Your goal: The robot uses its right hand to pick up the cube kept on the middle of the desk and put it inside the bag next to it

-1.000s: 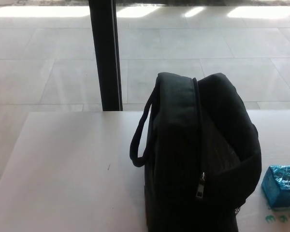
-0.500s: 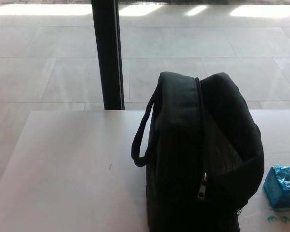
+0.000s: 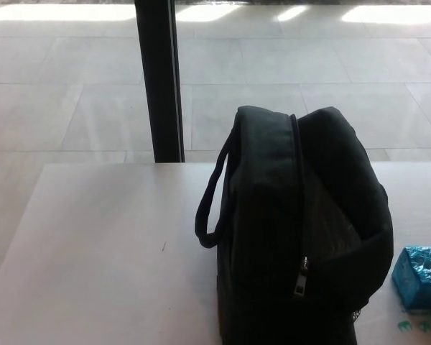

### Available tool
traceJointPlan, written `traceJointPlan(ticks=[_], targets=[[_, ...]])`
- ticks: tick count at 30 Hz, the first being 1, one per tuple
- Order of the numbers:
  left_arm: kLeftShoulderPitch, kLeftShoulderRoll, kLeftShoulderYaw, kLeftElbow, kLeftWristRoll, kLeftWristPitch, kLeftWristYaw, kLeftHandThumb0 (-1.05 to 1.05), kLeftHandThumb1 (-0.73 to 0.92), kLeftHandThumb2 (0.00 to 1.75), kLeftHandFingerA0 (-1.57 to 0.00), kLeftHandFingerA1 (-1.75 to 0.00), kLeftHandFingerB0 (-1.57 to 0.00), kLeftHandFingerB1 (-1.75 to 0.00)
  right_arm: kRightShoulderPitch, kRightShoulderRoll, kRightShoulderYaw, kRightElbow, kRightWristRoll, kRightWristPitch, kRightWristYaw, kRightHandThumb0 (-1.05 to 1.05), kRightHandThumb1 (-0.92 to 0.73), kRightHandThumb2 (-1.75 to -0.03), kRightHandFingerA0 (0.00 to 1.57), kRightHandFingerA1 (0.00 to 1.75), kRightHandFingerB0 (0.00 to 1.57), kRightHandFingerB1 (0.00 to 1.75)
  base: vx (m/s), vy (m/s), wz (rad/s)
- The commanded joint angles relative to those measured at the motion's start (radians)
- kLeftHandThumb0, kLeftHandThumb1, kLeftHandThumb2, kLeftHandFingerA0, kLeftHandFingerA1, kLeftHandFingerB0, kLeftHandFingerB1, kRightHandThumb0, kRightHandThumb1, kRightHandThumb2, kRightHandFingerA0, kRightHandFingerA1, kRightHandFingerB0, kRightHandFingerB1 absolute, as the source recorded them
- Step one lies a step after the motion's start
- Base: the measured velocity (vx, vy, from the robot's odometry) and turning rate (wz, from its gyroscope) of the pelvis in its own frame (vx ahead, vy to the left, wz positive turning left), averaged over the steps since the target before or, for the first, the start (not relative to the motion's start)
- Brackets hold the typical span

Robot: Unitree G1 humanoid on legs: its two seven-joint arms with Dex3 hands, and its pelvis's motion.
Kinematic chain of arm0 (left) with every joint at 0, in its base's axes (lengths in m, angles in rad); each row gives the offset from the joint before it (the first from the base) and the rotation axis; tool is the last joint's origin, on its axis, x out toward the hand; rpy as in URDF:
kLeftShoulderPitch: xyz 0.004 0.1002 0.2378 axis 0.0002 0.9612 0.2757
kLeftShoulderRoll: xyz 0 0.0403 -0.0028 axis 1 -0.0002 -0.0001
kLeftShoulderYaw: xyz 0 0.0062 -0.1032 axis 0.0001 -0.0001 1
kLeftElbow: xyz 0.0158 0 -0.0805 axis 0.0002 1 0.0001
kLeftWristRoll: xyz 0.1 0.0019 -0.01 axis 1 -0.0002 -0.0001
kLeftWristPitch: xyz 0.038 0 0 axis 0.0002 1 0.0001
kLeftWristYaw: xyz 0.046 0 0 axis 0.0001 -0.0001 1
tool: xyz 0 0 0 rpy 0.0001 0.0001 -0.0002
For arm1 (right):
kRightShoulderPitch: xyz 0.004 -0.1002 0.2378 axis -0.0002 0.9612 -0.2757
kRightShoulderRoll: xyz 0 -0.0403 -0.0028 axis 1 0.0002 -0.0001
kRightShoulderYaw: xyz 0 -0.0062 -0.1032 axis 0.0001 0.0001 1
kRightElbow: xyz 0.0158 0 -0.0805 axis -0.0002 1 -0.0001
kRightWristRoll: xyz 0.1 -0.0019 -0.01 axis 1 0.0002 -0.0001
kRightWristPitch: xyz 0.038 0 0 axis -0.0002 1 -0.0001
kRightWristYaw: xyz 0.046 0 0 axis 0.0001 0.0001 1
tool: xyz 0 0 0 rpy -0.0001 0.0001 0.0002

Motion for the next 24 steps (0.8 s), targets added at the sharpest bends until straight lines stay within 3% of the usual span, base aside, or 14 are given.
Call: traceJointPlan(ticks=[1, 3, 5, 6, 7, 9, 10, 14, 15, 16, 17, 19, 20, 24], targets=[[0.014, 0.02, 0.013, -0.004, -0.011, 0.037, 0.005, -0.66, 0.59, 0.58, -0.29, -0.51, -0.32, -0.41, 0.024, -0.002, 0.163, -0.072, -0.083, -0.009, 0.041, -0.87, -0.59, -0.92, 0.0, 0.13, 0.06, 0.25, 0.0, 0.0, 0.0], [0.015, 0.018, 0.021, -0.006, -0.019, 0.043, 0.004, -0.74, 0.48, 0.86, -0.27, -0.57, -0.28, -0.51, 0.012, -0.008, 0.209, -0.074, -0.106, -0.028, 0.045, -0.84, -0.59, -0.92, 0.0, 0.15, 0.03, 0.23, 0.0, 0.0, 0.0], [0.016, 0.019, 0.02, -0.007, -0.015, 0.042, 0.004, -0.74, 0.48, 0.86, -0.27, -0.57, -0.28, -0.51, 0.008, -0.012, 0.223, -0.074, -0.114, -0.032, 0.041, -0.84, -0.59, -0.92, 0.0, 0.15, 0.03, 0.23, 0.0, 0.0, 0.0], [0.014, 0.02, 0.021, -0.003, -0.015, 0.044, 0.001, -0.64, 0.59, 0.57, -0.3, -0.52, -0.33, -0.4, -0.006, -0.024, 0.266, -0.078, -0.156, -0.033, 0.03, -0.78, -0.56, -0.96, 0.0, 0.23, 0.1, 0.32, 0.0, 0.0, 0.0], [0.015, 0.019, 0.022, -0.005, -0.016, 0.043, -0.003, -0.73, 0.48, 0.86, -0.23, -0.56, -0.3, -0.52, -0.014, -0.029, 0.282, -0.075, -0.165, -0.028, 0.032, -0.78, -0.55, -0.96, 0.0, 0.23, 0.1, 0.32, 0.0, 0.0, 0.0], [0.019, 0.02, 0.021, -0.006, -0.01, 0.038, -0.003, -0.64, 0.61, 0.57, -0.29, -0.51, -0.32, -0.4, -0.023, -0.042, 0.32, -0.058, -0.201, -0.047, 0.035, -0.78, -0.55, -0.96, 0.03, 0.27, 0.08, 0.34, 0.0, 0.0, 0.0], [0.02, 0.021, 0.021, -0.005, -0.01, 0.036, -0.006, -0.74, 0.47, 0.87, -0.24, -0.57, -0.27, -0.51, -0.021, -0.051, 0.343, -0.052, -0.216, -0.049, 0.044, -0.77, -0.72, -0.62, 0.02, 0.29, 0.14, 0.25, 0.0, 0.0, 0.0], [0.018, 0.018, 0.027, -0.003, -0.016, 0.035, -0.01, -0.75, 0.48, 0.86, -0.25, -0.57, -0.28, -0.51, -0.024, -0.056, 0.363, -0.051, -0.223, -0.036, 0.053, -0.78, -0.71, -0.63, 0.0, 0.27, 0.13, 0.25, 0.0, 0.0, 0.0], [0.018, 0.02, 0.021, -0.003, -0.009, 0.031, -0.008, -0.65, 0.6, 0.57, -0.3, -0.51, -0.32, -0.4, -0.041, -0.113, 0.448, -0.05, -0.298, -0.004, 0.084, -0.94, -0.65, -1.02, 0.0, 0.09, 0.1, 0.24, 0.0, 0.0, 0.0], [0.013, 0.018, 0.026, 0.007, -0.012, 0.034, -0.006, -0.71, 0.47, 0.86, -0.25, -0.57, -0.26, -0.51, -0.062, -0.139, 0.506, -0.025, -0.349, -0.015, 0.096, -0.87, -0.77, -0.68, 0.0, 0.0, 0.04, 0.27, 0.0, 0.0, 0.0], [0.016, 0.02, 0.018, 0.002, -0.003, 0.025, -0.005, -0.64, 0.6, 0.57, -0.29, -0.5, -0.31, -0.39, -0.087, -0.145, 0.536, 0.006, -0.372, -0.012, 0.097, -1.01, -0.66, -1.01, 0.0, 0.12, 0.06, 0.09, 0.0, 0.0, 0.0], [0.023, 0.021, 0.02, -0.01, -0.005, 0.033, -0.004, -0.72, 0.47, 0.87, -0.27, -0.57, -0.24, -0.49, -0.099, -0.145, 0.549, 0.027, -0.374, -0.016, 0.091, -0.98, -0.64, -0.99, 0.0, 0.15, 0.0, 0.1, 0.0, 0.0, 0.0], [0.022, 0.022, 0.018, -0.008, -0.003, 0.031, -0.004, -0.64, 0.61, 0.57, -0.29, -0.49, -0.32, -0.38, -0.114, -0.15, 0.564, 0.05, -0.386, -0.022, 0.092, -0.96, -0.63, -1.0, 0.0, 0.18, 0.01, 0.11, 0.0, 0.0, 0.0], [0.016, 0.02, 0.026, -0.006, -0.009, 0.042, 0.005, -0.62, 0.6, 0.56, -0.31, -0.5, -0.33, -0.4, -0.153, -0.165, 0.603, 0.112, -0.426, -0.049, 0.09, -0.98, -0.65, -1.02, 0.0, 0.18, 0.0, 0.09, 0.0, 0.0, 0.0]])
